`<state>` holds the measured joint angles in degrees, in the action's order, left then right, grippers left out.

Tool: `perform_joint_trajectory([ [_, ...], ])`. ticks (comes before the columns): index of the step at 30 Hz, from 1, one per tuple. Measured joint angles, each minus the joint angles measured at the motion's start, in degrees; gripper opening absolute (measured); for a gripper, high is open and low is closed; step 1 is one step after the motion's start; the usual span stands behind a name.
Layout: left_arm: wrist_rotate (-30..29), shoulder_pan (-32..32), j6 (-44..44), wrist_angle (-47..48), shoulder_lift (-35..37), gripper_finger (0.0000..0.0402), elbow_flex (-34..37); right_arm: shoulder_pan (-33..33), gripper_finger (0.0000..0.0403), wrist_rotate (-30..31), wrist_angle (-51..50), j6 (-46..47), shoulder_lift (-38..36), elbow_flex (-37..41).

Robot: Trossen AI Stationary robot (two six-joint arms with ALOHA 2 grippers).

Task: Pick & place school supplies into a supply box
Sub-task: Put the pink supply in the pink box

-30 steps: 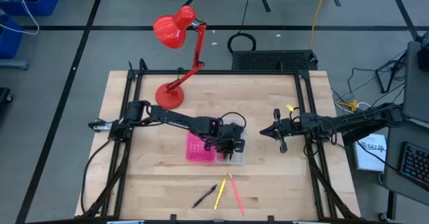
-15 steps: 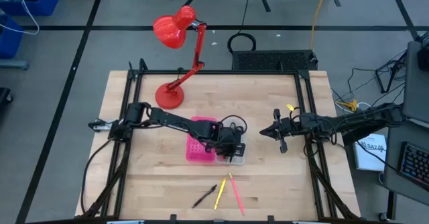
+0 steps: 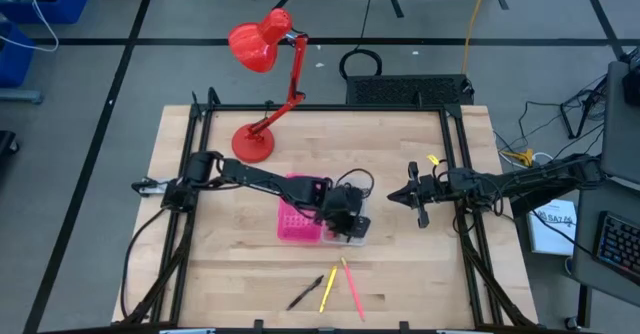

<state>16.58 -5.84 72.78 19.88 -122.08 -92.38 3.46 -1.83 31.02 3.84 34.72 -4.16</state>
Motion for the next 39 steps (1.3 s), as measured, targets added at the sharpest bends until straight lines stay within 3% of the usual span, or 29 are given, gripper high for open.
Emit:
perform_joint_trajectory([
  [2, 6.0, 0.4, -8.8, 0.3, 1.4, 0.009, 0.0, 0.0, 0.0, 0.0, 0.0, -0.1, 0.0, 0.0],
  [4, 4.5, -0.3, -16.0, 4.2, 4.2, 0.0073, 0.0, 0.0, 0.0, 0.0, 0.0, -0.1, 0.0, 0.0],
  [9, -11.3, -1.9, -22.7, 15.2, 15.6, 0.0008, 0.0, 0.0, 0.0, 0.0, 0.4, 0.0, 0.0, 0.0],
  [16, -41.6, -5.5, -36.8, 23.7, 34.9, 0.0004, 0.0, 0.0, 0.0, 0.0, 0.7, 2.1, -0.1, 0.0],
  [19, -50.4, -8.5, -40.7, 26.5, 42.3, 0.0007, 3.5, 0.0, 0.0, 0.0, 0.3, 1.5, 0.0, 0.0],
  [24, -52.5, -11.0, -39.7, 26.7, 55.6, 0.0006, 15.9, 0.0, 0.0, 0.0, 0.5, 3.0, 0.0, 0.0],
  [30, -55.5, -12.0, -35.1, 23.2, 73.1, 0.0005, 36.6, 0.0, 0.0, 0.1, 1.0, 0.5, 0.0, 0.0],
  [34, -55.6, -12.0, -45.4, 13.7, 83.4, 0.0004, 51.4, 0.0, 0.0, 0.1, 1.4, -2.9, 0.0, 0.0],
  [39, -53.3, -12.0, -52.5, 0.4, 89.1, 0.0009, 66.3, 0.0, 0.0, 0.2, 1.0, -3.4, 0.1, 0.0],
])
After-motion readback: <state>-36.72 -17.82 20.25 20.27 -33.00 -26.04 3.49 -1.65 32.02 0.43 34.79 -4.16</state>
